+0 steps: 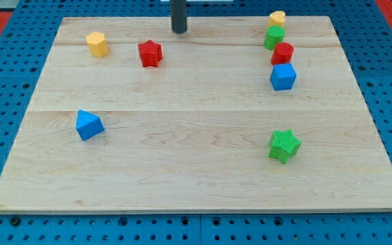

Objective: Push red star to the center of the board

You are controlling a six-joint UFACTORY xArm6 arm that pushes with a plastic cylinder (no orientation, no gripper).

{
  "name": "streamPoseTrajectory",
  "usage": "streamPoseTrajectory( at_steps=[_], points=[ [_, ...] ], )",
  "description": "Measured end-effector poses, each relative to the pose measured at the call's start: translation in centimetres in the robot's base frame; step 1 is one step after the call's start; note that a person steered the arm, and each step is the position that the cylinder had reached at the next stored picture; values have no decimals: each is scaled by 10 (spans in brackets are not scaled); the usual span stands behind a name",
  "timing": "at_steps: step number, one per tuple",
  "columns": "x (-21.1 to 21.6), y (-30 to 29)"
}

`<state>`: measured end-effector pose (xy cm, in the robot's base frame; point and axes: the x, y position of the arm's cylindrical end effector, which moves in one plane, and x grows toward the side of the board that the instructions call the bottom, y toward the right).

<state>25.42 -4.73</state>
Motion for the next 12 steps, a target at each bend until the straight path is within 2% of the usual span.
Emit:
streamPoseTrajectory(
  at_steps=[1, 2, 3, 5, 8, 10, 11, 12],
  points=[
    [28, -51],
    [25, -64],
    [42, -81],
    [101, -83],
    [124, -64],
    [149, -17],
    [150, 0],
    [131, 5]
  ],
)
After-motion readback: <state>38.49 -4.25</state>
